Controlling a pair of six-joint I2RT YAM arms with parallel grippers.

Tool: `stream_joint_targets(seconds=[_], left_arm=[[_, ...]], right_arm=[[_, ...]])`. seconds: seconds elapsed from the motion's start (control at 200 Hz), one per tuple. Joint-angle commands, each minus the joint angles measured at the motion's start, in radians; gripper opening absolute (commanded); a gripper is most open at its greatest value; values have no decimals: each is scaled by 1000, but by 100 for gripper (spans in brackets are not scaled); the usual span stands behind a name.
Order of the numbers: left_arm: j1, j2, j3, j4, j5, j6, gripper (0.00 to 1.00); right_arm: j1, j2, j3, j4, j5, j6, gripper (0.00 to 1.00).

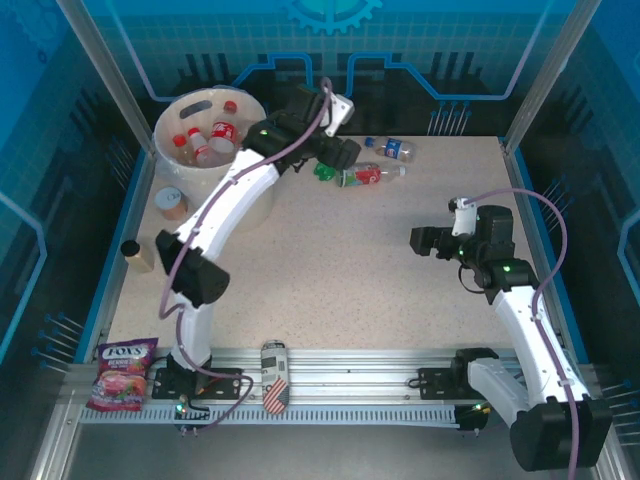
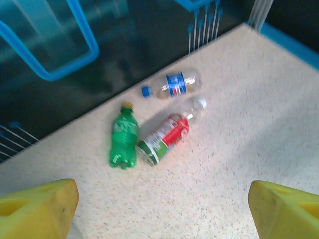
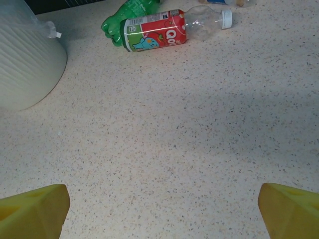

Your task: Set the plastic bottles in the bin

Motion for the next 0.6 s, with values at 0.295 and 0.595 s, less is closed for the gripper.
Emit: stream_joint_targets(seconds=[0.295, 0.595], left_arm=[[10, 463, 335, 116, -12, 16, 90], [50, 599, 334, 151, 14, -24, 94]], right_arm=[[7, -57, -25, -42, -4, 16, 98], [7, -51, -8, -44, -6, 11, 98]])
